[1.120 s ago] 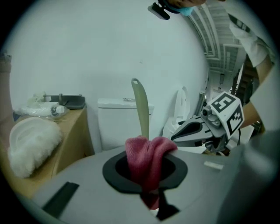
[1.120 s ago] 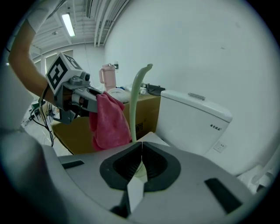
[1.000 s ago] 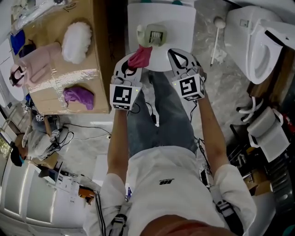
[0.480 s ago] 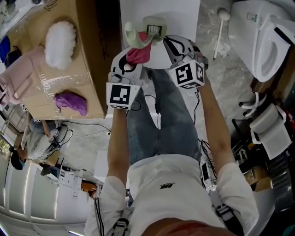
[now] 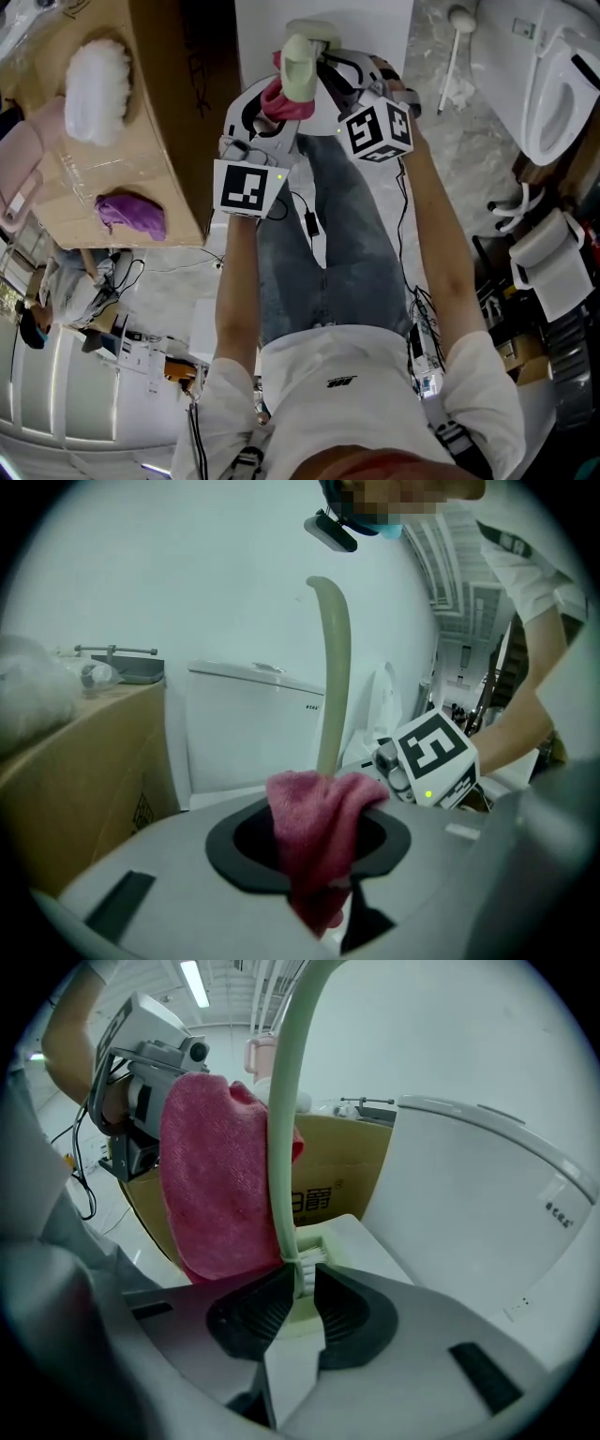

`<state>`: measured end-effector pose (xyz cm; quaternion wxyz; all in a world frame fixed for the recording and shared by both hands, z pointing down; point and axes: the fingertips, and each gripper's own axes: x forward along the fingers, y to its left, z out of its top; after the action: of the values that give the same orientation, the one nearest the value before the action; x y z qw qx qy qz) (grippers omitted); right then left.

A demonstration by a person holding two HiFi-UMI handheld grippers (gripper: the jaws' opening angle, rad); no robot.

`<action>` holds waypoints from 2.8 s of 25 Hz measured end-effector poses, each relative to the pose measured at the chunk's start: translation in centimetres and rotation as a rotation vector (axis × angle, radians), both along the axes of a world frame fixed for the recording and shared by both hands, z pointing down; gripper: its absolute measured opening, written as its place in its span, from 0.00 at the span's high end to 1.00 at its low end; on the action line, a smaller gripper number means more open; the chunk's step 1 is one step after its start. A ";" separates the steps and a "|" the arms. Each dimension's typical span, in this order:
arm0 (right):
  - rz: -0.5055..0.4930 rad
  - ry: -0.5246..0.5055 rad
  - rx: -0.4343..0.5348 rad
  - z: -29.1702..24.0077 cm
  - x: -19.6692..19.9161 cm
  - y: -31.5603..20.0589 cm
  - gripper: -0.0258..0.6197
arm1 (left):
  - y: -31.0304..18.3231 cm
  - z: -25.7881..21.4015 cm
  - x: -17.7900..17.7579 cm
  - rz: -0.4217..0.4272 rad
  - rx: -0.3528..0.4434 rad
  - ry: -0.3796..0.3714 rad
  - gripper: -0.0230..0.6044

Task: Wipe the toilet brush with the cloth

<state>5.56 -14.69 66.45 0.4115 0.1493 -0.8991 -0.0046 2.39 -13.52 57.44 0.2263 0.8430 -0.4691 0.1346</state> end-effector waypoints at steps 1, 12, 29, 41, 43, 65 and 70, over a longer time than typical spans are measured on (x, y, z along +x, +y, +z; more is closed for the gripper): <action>-0.008 0.001 -0.001 0.2 -0.1 0.0 0.86 | 0.0 0.2 0.1 0.002 0.001 0.004 0.76; -0.083 -0.035 0.029 0.9 -0.4 0.1 0.88 | -1.2 2.5 2.1 0.018 -0.008 0.013 0.68; -0.071 -0.055 0.054 0.9 -0.3 0.2 0.89 | -2.9 5.7 3.6 0.047 -0.013 -0.017 0.75; -0.055 -0.049 0.047 1.0 -0.5 0.3 0.91 | -2.8 2.6 2.7 0.040 0.006 -0.029 0.78; -0.058 -0.043 0.049 1.1 -0.5 0.3 0.91 | -2.9 1.5 2.6 0.028 0.020 -0.015 0.79; -0.083 0.005 0.053 1.2 -0.6 0.4 0.92 | -5.0 -11.9 1.2 0.043 0.099 0.094 0.77; -0.083 0.010 0.053 1.2 -0.5 0.4 0.92 | -5.6 -14.2 1.1 0.038 0.133 0.123 0.74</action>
<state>5.05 -14.30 67.63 0.4112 0.1226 -0.9021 -0.0465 3.46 -19.12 43.24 0.1955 0.8716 -0.4461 0.0555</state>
